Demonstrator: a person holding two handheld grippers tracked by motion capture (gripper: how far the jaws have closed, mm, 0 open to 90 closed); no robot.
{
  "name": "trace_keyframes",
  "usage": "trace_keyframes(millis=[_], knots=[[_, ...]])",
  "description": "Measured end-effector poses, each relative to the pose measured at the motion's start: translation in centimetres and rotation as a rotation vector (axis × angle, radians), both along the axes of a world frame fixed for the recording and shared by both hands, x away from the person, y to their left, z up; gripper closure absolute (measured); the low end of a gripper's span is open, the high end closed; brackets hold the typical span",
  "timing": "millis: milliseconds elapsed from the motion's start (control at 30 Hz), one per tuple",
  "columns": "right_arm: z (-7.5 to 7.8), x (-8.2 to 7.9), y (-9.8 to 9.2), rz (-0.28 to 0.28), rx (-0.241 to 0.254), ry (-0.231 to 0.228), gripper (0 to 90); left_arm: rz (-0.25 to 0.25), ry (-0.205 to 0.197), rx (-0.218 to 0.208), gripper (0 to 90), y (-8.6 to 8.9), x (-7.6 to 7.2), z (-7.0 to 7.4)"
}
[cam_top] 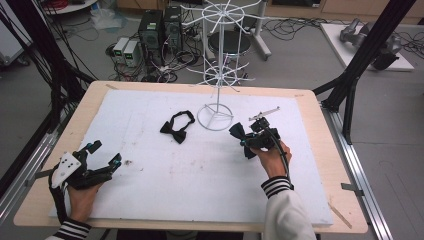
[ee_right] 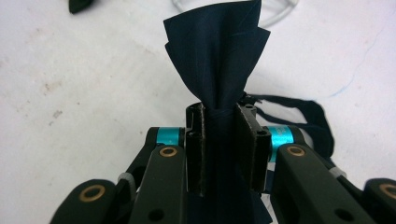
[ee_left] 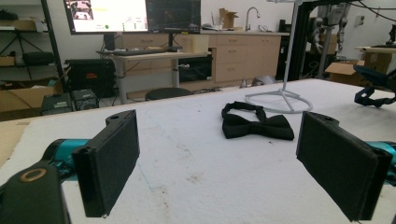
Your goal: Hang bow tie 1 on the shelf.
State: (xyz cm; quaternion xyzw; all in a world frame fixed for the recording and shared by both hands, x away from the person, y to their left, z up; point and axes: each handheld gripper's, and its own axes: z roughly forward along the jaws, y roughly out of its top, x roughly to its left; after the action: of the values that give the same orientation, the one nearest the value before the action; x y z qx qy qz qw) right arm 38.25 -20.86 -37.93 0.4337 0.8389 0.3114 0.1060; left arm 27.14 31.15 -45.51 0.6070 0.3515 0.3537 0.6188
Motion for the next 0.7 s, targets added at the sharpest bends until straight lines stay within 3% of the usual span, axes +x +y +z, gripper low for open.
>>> trace_keyframes(millis=[300, 700], knots=[[0.8, -0.3, -0.2, 0.045, 0.082, -0.092, 74.9, 0.0, 0.0, -0.001, 13.8, 0.0, 0.0, 0.0], [2.2, -1.1, -1.1, 0.008, 0.23, -0.216, 75.0, 0.001, -0.001, 0.002, 13.8, 0.0, 0.0, 0.0]])
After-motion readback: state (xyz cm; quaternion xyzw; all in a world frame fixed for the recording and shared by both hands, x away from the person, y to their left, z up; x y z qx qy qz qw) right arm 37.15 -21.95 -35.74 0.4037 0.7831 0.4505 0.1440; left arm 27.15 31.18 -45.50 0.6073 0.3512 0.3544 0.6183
